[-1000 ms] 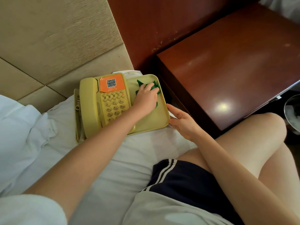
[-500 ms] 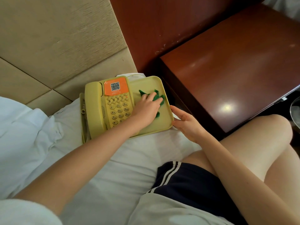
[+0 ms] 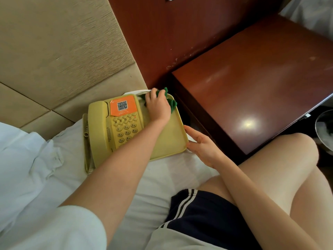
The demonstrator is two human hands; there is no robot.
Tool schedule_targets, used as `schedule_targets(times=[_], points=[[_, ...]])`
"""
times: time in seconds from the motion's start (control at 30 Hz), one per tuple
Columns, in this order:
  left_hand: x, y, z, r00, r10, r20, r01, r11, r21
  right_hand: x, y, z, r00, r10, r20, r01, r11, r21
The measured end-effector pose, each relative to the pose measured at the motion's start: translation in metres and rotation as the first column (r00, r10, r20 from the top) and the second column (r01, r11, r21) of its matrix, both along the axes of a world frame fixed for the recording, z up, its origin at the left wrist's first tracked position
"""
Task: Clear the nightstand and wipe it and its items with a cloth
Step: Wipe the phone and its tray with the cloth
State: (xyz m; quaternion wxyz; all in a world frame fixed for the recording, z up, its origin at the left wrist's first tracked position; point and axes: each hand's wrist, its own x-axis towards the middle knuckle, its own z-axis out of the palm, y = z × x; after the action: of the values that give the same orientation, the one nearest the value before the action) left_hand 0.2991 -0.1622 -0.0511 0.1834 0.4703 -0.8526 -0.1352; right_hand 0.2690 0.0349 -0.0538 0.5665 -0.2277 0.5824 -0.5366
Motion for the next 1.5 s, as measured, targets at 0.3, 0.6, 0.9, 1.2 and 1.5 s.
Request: schedule_targets(times=[0.3, 0.6, 0.9, 1.2, 1.5], points=[[0.011, 0.006, 0.004, 0.894, -0.448, 0.018, 0.448, 0.894, 0.005, 0.005, -0.003, -0.001, 0.991, -0.121, 0.057, 0.118, 0.992, 0.053], [0.071, 0.063, 0.020, 0.672, -0.739, 0.037, 0.727, 0.669, 0.154, 0.001, -0.001, 0.008, 0.847, -0.503, 0.170, 0.482, 0.863, 0.150], [0.102, 0.063, 0.036, 0.714, -0.672, 0.195, 0.652, 0.740, 0.164, 0.015, -0.007, 0.016, 0.938, -0.317, -0.140, 0.323, 0.946, 0.015], [0.035, 0.031, 0.015, 0.900, -0.162, 0.405, 0.156, 0.987, 0.047, 0.030, -0.009, 0.004, 0.811, -0.052, -0.583, 0.111, 0.992, 0.065], [0.047, 0.042, 0.015, 0.898, -0.347, 0.271, 0.338, 0.938, 0.081, 0.028, -0.008, 0.004, 0.762, -0.048, -0.646, 0.081, 0.996, 0.021]])
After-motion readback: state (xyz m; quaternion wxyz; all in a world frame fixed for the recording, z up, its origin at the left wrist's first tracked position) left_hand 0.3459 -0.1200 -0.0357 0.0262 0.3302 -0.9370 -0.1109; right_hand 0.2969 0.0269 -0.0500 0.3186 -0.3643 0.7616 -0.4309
